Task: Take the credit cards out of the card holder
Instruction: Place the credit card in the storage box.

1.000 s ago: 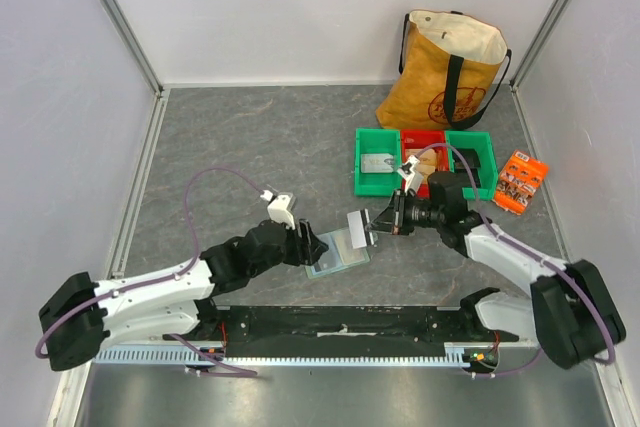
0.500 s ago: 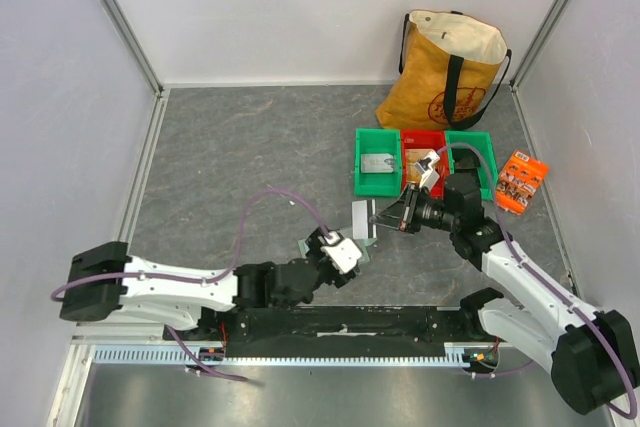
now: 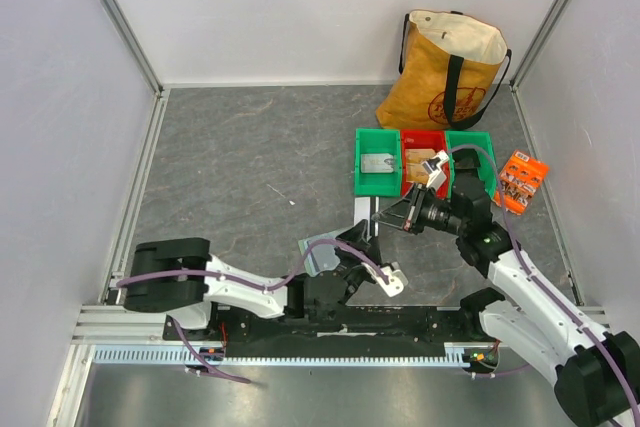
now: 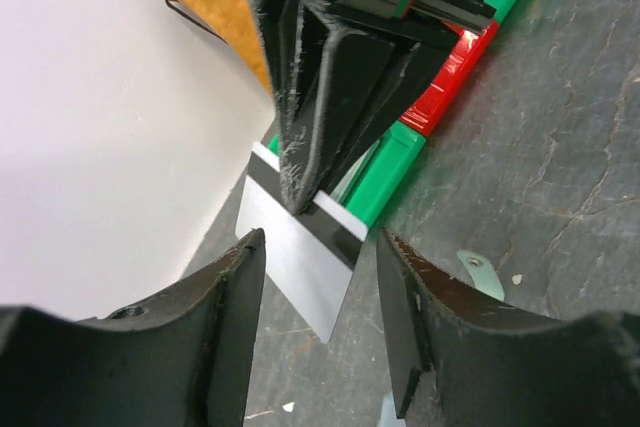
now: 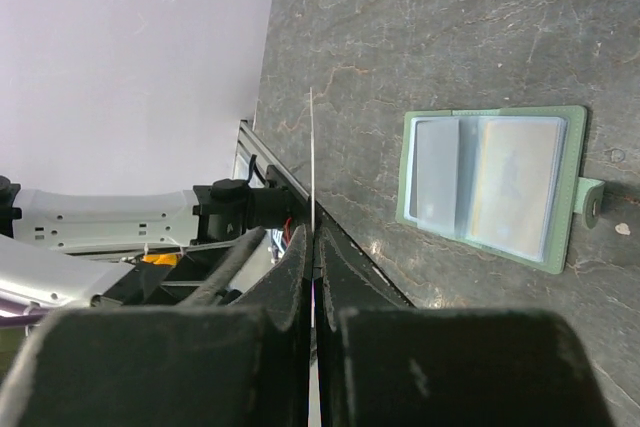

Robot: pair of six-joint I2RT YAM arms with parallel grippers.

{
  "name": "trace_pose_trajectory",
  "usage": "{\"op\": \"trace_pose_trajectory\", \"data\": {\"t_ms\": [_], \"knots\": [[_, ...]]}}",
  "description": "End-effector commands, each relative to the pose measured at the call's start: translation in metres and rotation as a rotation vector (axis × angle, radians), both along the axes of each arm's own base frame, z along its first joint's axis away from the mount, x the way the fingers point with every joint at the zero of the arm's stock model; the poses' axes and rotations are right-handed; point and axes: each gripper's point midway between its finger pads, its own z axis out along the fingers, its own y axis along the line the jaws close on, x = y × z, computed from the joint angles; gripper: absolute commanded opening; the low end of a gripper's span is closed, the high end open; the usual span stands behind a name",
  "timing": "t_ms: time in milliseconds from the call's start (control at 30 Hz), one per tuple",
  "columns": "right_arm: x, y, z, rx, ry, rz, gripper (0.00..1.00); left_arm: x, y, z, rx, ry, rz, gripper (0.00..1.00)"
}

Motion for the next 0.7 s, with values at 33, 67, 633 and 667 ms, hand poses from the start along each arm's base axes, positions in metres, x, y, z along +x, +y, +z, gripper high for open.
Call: {"op": "trace_pose_trajectory", "data": {"t_ms": [33,67,633,667], "knots": [[-0.001,0.0,0.02,0.04,-0.028,-0.01,0.0,0.002,-0.009,0.029,-0.043,-0.109,0.044,0.54],[-0.002,0.0,0.022,0.042,-0.031,-0.011,0.0,0.001,-0.01,0.028,-0.04,-0.109,0.043,0.54],[-0.007,-0.003,0.023,0.058,-0.008,-0.026,0.0,0.008,0.001,0.03,-0.081,-0.118,0.144,0.02],[-0.007,-0.003,0.023,0.06,-0.011,-0.028,0.0,0.008,0.002,0.03,-0.089,-0.11,0.148,0.02]]}}
